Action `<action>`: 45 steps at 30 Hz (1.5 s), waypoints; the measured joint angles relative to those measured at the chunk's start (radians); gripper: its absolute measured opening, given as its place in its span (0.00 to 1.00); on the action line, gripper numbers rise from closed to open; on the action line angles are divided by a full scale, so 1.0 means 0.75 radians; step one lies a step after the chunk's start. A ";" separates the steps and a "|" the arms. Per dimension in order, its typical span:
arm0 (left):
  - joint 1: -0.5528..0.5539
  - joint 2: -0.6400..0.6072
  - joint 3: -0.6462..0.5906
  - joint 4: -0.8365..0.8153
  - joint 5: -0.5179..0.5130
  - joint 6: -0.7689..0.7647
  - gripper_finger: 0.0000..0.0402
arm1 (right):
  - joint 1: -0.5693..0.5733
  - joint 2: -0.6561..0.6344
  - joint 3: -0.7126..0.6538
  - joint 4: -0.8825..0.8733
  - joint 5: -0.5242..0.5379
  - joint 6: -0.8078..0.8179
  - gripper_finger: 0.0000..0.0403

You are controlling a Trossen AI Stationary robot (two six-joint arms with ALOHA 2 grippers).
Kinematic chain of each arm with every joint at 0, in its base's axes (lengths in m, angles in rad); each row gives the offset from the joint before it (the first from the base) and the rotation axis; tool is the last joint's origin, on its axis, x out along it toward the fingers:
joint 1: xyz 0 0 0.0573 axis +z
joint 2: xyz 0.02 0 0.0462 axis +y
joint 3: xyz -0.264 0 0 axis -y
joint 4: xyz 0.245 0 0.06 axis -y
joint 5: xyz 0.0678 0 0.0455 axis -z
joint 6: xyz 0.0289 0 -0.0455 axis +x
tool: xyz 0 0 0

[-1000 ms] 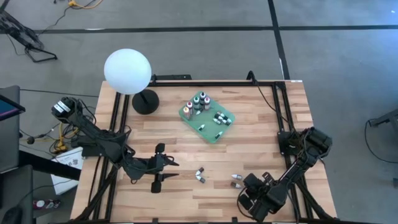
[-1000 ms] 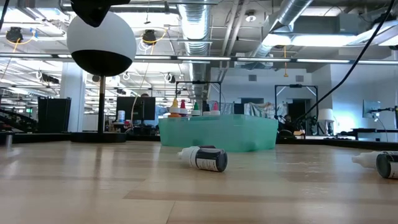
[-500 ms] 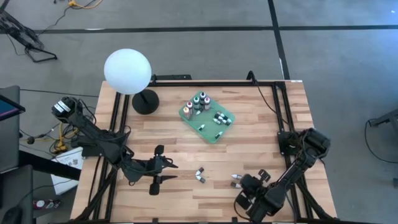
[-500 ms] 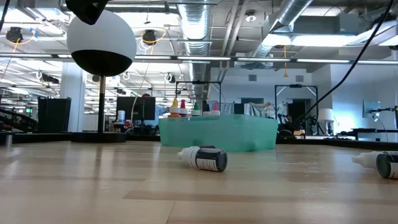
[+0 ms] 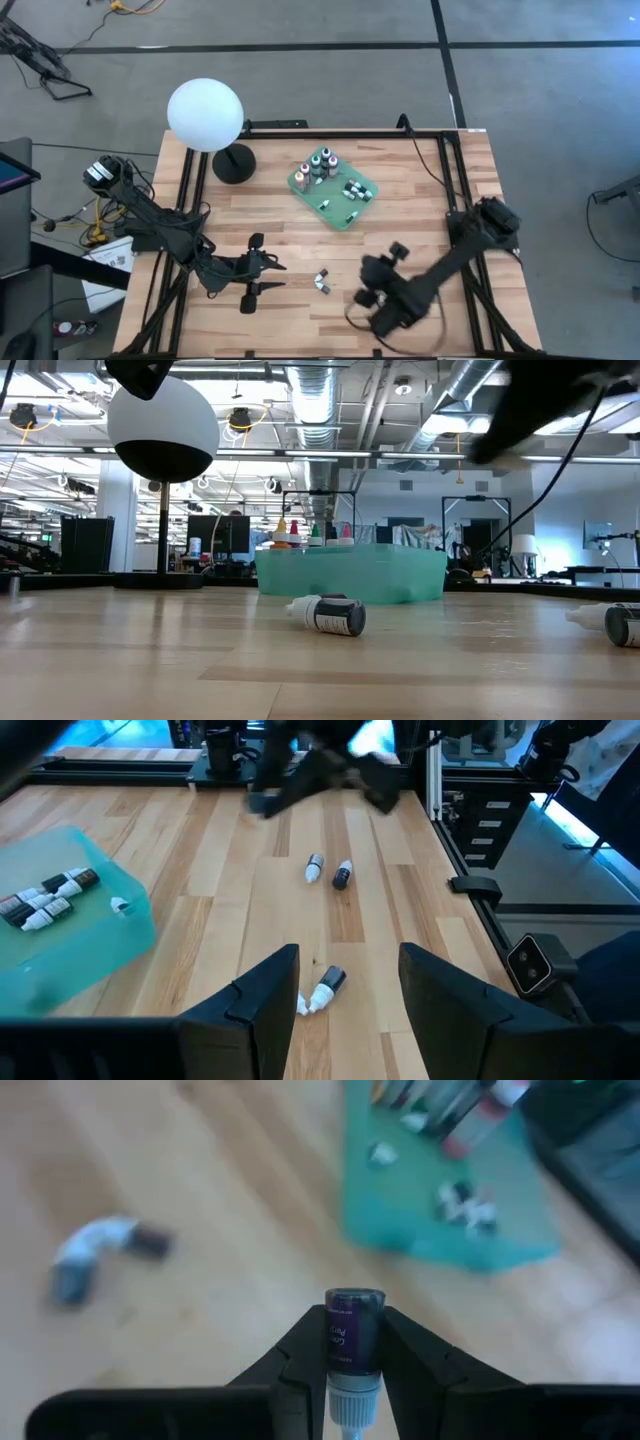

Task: Pick & Place food coloring
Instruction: Put the small purple food coloring bottle into the green bin, then put the small red food coloring bottle into the green bin

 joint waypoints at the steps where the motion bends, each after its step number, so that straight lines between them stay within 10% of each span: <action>1: 0.000 0.000 0.000 0.000 0.000 0.000 0.42 | -0.041 0.000 0.005 0.001 0.012 -0.050 0.18; 21: -0.043 0.000 0.000 -0.003 0.011 0.016 0.42 | -0.809 -0.001 0.007 0.152 -0.225 -0.855 0.18; 33: -0.043 0.000 0.000 -0.021 0.003 0.022 0.42 | -0.981 -0.002 0.007 0.227 -0.510 -0.951 0.21; 45: -0.043 0.000 0.000 -0.041 0.017 0.021 0.42 | -0.965 -0.014 0.009 0.203 -0.519 -1.005 0.50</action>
